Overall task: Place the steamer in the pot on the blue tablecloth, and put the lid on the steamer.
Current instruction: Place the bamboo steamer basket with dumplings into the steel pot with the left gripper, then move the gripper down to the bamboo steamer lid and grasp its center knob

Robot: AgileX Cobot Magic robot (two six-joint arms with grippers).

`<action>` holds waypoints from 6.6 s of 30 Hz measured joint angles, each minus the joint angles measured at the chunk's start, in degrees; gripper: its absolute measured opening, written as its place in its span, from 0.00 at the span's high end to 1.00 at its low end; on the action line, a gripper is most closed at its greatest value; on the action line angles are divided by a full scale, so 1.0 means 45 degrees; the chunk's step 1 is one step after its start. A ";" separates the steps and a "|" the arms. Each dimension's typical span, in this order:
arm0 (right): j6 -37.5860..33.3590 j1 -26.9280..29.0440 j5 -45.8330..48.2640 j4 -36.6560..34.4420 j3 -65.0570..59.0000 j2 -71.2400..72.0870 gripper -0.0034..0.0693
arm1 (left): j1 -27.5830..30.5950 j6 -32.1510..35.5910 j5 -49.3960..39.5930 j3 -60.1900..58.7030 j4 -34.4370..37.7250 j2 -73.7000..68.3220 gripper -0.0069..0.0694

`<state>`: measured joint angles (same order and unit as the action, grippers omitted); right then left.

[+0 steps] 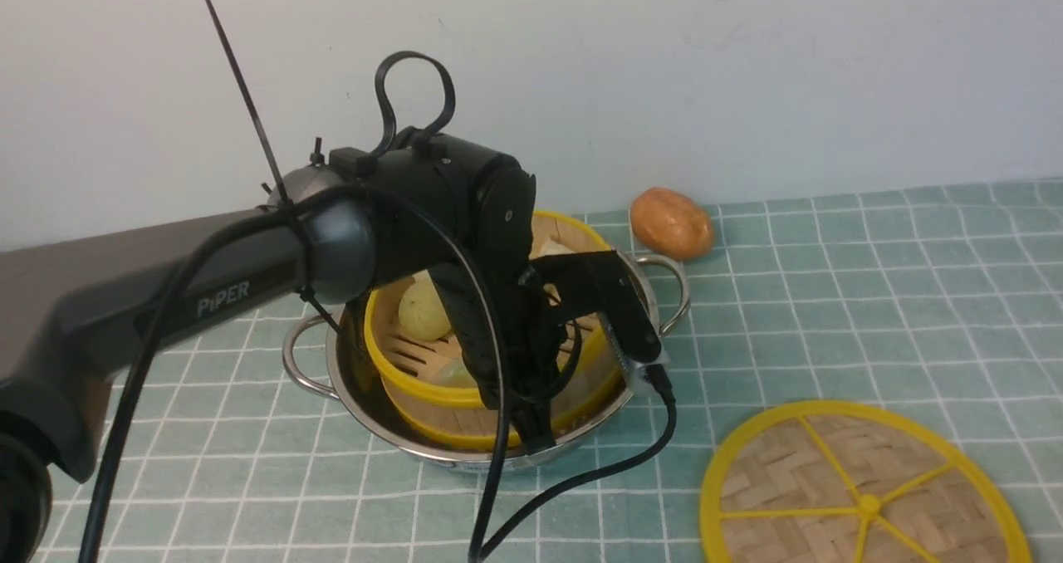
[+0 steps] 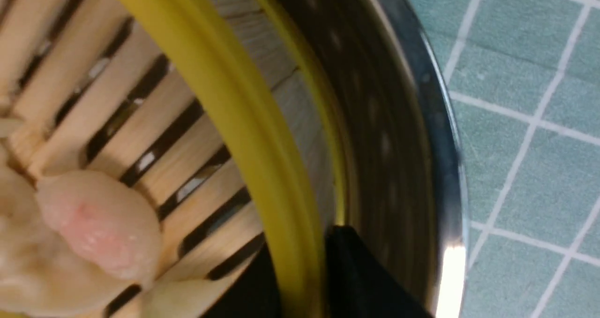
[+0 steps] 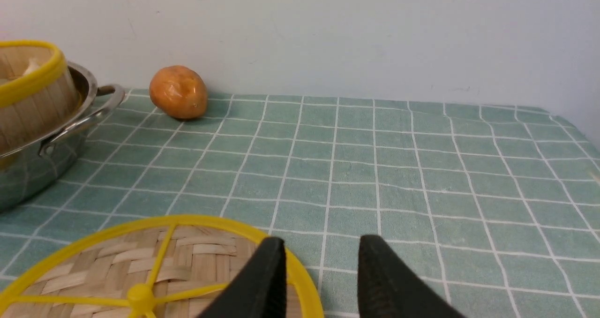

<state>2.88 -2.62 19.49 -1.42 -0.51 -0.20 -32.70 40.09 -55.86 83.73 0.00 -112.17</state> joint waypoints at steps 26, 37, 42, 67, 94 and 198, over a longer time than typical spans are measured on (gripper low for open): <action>0.0000 0.0000 0.0000 0.0000 0.0000 0.0000 0.62 | -0.0024 -0.2304 -0.1972 0.0110 -0.1768 0.3085 0.40; 0.0000 0.0000 0.0000 0.0000 0.0000 0.0000 0.62 | -0.0024 -0.3640 -0.0555 0.0110 -0.0992 0.6979 0.62; 0.0000 0.0000 0.0000 0.0000 0.0000 0.0000 0.62 | -0.0024 -0.3689 0.0178 0.0110 -0.0992 0.7640 0.68; 0.0000 0.0000 0.0000 0.0000 0.0000 0.0000 0.62 | 0.8378 -0.3974 0.7456 -1.0758 0.4097 1.5409 0.67; 0.0000 0.0000 -0.0004 0.0000 0.0000 0.0000 0.62 | 0.7266 -0.1118 0.8333 -1.7981 0.4764 2.3270 0.61; -0.6195 -0.1451 0.8891 -0.4870 1.1087 -1.5302 0.50 | 0.6410 -0.8002 0.8135 -1.8710 -0.0859 2.4924 0.59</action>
<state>-25.00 -9.15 59.50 -23.33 49.38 -69.06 -3.85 4.08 -19.26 -0.46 -3.87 -0.02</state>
